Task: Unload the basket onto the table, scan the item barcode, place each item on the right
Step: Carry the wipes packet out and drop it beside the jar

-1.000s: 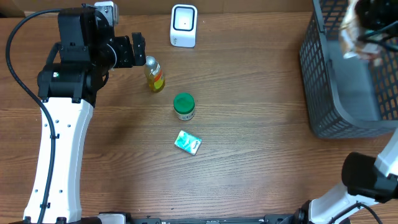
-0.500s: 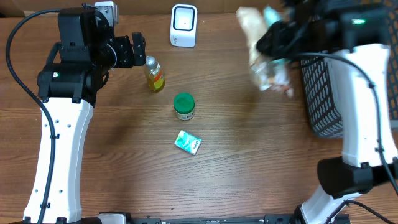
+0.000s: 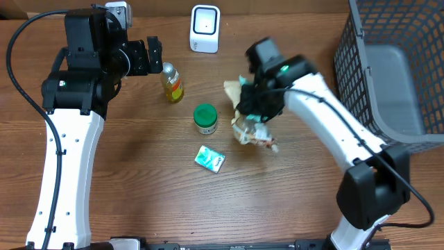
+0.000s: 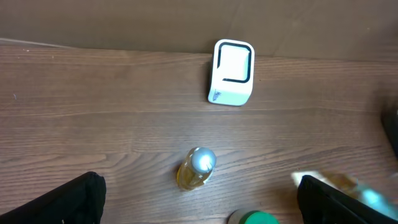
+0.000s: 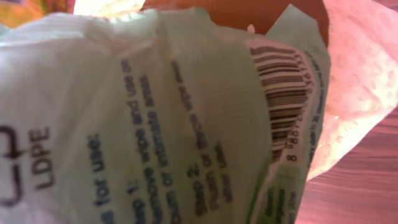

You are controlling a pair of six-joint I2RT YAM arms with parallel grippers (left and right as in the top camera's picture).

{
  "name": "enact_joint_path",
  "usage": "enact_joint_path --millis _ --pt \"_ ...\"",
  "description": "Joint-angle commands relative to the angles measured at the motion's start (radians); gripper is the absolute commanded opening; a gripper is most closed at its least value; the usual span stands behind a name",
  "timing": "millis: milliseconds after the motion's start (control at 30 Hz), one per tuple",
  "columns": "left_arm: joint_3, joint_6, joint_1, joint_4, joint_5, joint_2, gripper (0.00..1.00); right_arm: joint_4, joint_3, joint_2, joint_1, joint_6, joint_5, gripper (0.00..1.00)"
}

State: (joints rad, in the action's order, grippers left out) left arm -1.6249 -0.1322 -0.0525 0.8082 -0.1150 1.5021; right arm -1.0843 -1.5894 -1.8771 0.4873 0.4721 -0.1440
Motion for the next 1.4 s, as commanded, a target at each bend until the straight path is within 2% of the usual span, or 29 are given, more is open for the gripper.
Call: enact_joint_path --millis 0,167,500,633,867,1133,1233,1367 --pt "0.000 -0.013 -0.007 0.000 0.011 0.002 0.99 0.083 0.080 0.011 0.046 0.090 0.092 0.36" --pt "0.000 -0.014 -0.007 0.000 0.011 0.002 1.00 0.218 0.194 0.011 0.103 0.138 0.219 0.37" --pt "0.000 -0.013 -0.007 0.000 0.011 0.002 1.00 0.417 0.325 0.010 0.186 0.138 0.219 0.38" --pt "0.000 -0.013 -0.007 0.000 0.011 0.002 1.00 0.465 0.354 0.008 0.212 0.138 0.218 0.39" --pt "0.000 -0.013 -0.007 0.000 0.011 0.002 1.00 0.507 0.360 0.008 0.257 0.138 0.198 0.47" --pt "0.000 -0.013 -0.007 0.000 0.011 0.002 1.00 0.559 0.360 0.008 0.307 0.137 0.177 0.49" --pt "0.000 -0.013 -0.007 0.000 0.011 0.002 1.00 0.560 0.360 0.008 0.309 0.127 0.190 0.53" --pt "0.000 -0.013 -0.007 0.000 0.011 0.002 1.00 0.560 0.360 0.008 0.309 0.123 0.213 0.70"
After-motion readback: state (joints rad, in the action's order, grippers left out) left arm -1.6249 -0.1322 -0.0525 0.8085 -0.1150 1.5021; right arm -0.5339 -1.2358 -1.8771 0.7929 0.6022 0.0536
